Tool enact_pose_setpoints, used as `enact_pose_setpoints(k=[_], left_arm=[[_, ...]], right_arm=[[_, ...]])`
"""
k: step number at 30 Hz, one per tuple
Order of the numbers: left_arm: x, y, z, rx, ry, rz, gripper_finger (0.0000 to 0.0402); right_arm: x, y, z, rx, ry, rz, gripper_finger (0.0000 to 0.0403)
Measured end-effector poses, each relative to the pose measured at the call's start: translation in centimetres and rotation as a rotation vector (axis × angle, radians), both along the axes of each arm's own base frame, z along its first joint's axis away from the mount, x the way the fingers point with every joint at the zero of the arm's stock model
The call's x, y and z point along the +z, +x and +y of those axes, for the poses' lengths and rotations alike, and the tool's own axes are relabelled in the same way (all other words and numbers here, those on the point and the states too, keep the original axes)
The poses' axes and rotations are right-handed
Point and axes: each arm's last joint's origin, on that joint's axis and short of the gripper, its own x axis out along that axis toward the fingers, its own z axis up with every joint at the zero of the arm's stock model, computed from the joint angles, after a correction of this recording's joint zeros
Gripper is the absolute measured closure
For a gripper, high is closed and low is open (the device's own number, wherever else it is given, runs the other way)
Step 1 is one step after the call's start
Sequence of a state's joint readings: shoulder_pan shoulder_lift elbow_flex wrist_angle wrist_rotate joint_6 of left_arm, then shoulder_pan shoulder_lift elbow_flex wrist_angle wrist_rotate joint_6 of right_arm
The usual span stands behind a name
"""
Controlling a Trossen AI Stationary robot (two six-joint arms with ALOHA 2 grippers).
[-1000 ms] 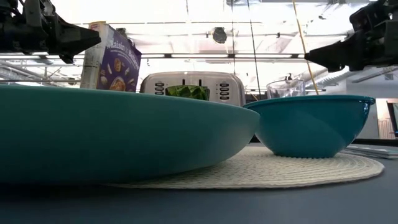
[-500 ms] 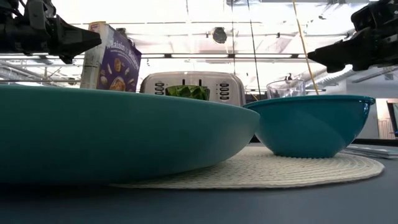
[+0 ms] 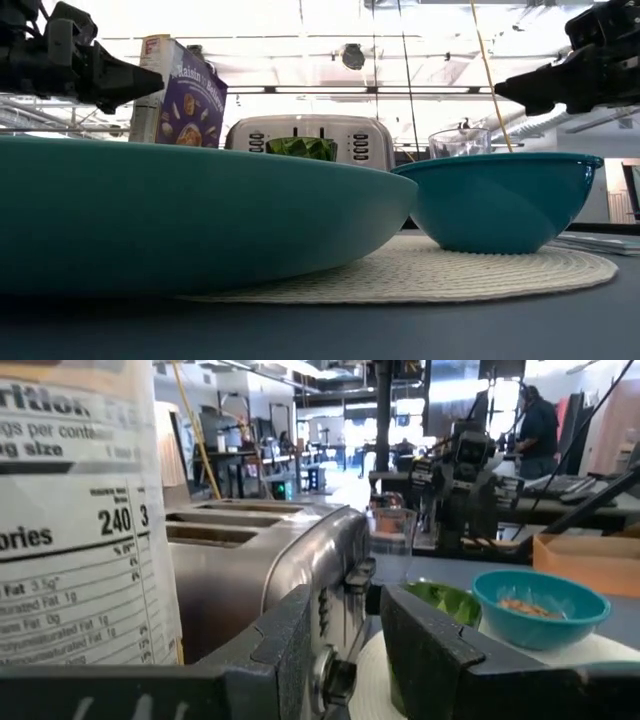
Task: Arrange a breakfast setting
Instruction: Return to Home Position
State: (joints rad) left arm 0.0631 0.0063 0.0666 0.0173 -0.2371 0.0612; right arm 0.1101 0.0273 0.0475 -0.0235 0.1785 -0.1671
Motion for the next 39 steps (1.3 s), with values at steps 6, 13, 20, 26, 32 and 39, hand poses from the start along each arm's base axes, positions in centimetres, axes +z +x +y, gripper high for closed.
enact_pose_setpoints(k=[6,13,20,26,32,39], left_arm=[[-0.3,0.0,0.0,0.001,0.008,0.030,0.0273],[-0.4,0.0,0.0,0.000,-0.011,0.042,0.0273],[-0.4,0.0,0.0,0.000,-0.016,0.040,0.0273],[-0.4,0.0,0.0,0.000,-0.018,0.040,0.0273],[-0.4,0.0,0.0,0.000,-0.016,0.040,0.0273],[-0.4,0.0,0.0,0.000,-0.016,0.039,0.0273]], right_arm=[[0.9,0.0,0.0,-0.003,0.008,-0.090,0.0273],[1.8,-0.1,0.0,-0.004,0.018,-0.183,0.0273],[1.8,-0.1,0.0,-0.004,0.019,-0.192,0.0273],[1.7,-0.1,0.0,-0.004,0.017,-0.176,0.0273],[0.9,0.0,0.0,-0.003,0.008,-0.096,0.0273],[0.6,0.0,0.0,0.000,0.004,-0.058,0.0273]])
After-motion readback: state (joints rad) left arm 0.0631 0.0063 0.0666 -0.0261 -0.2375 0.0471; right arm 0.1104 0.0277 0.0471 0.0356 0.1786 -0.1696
